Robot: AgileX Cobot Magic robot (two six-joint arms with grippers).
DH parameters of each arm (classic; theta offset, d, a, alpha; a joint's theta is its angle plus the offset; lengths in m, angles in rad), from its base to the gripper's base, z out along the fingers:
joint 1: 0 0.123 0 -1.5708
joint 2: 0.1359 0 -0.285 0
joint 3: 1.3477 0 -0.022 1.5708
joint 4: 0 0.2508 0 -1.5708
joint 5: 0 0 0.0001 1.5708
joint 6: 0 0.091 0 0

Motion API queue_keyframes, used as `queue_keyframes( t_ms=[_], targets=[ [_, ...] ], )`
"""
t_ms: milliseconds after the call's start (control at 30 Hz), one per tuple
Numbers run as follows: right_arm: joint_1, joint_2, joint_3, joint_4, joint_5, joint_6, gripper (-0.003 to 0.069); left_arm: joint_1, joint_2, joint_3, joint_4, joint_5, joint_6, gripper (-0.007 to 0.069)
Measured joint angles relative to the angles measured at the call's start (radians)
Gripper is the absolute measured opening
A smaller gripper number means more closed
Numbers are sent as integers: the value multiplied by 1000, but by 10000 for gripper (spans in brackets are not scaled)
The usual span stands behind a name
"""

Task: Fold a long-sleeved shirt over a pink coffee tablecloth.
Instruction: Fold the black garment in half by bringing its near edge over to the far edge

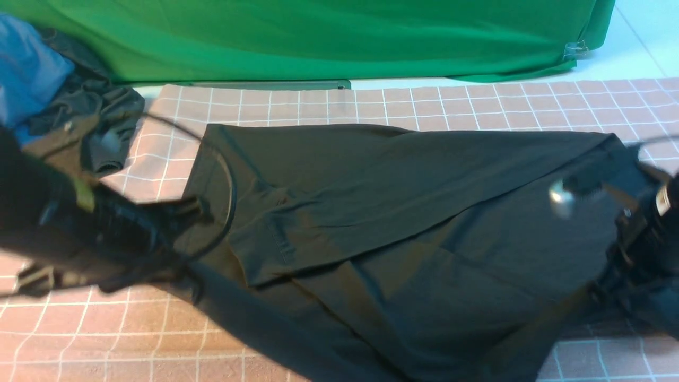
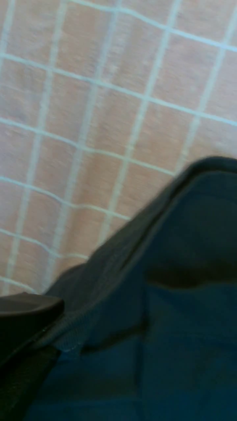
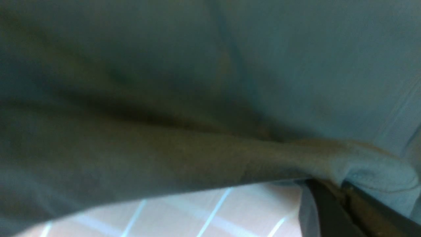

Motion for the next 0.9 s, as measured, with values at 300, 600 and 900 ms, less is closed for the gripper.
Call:
queue_keyframes(
  t_ms=[300,600,900],
  targets=[
    [-121,203,-264,17,4,-20,49,153,264,-261,-32,-81,64,34],
    [-234,479,-533,49,-10,-20,49,230,570,-536,-46,-129,80,34],
    [-237,631,-692,46,-70,-5,363,230,748,-676,-65,-131,103,34]
  ],
)
